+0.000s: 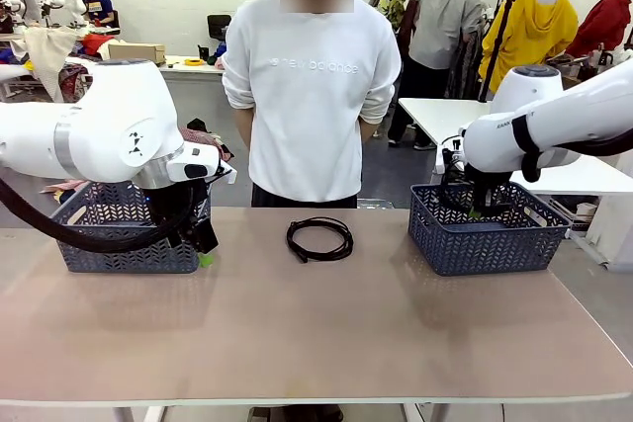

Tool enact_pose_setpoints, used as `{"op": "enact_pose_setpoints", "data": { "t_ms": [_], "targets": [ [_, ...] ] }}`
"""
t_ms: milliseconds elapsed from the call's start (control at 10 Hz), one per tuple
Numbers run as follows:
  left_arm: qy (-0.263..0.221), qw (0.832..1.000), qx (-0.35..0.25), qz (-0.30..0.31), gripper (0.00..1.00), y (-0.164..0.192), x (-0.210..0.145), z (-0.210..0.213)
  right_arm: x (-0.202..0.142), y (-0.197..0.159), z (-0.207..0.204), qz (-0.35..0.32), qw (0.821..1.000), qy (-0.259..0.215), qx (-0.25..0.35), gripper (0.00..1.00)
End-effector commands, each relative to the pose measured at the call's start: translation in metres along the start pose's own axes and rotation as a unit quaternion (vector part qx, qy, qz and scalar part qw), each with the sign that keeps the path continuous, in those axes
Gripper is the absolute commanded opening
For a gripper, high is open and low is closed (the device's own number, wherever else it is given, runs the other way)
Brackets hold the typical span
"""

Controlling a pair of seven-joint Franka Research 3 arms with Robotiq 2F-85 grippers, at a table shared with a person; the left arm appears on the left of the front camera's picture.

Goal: Organize the cables according to human instructions.
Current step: Pick up a bundle of cables and place it in the basket indicated by the human.

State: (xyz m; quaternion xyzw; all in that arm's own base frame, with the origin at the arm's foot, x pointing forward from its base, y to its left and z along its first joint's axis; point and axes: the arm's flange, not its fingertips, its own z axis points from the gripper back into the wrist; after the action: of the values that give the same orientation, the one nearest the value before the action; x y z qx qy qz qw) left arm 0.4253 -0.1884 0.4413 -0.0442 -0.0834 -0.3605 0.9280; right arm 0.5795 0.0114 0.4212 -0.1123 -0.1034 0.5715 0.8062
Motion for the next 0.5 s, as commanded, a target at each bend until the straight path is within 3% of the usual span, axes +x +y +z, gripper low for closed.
{"op": "enact_pose_setpoints", "data": {
  "t_ms": [0,100,400],
  "targets": [
    [0.003,1.000,0.000,0.002,1.00,0.0010,0.0001,0.0028,-0.0040,0.0011,-0.0039,0.007,1.000,0.000,-0.009,0.10],
    [0.003,1.000,0.000,0.002,1.00,0.0010,0.0001,0.0028,-0.0025,0.0008,-0.0063,0.003,1.000,0.005,-0.011,0.10],
    [0.003,1.000,0.000,0.002,1.00,0.0010,0.0001,0.0028,-0.0038,-0.0013,-0.0055,-0.010,1.000,-0.008,0.006,0.38]
  ]
}}
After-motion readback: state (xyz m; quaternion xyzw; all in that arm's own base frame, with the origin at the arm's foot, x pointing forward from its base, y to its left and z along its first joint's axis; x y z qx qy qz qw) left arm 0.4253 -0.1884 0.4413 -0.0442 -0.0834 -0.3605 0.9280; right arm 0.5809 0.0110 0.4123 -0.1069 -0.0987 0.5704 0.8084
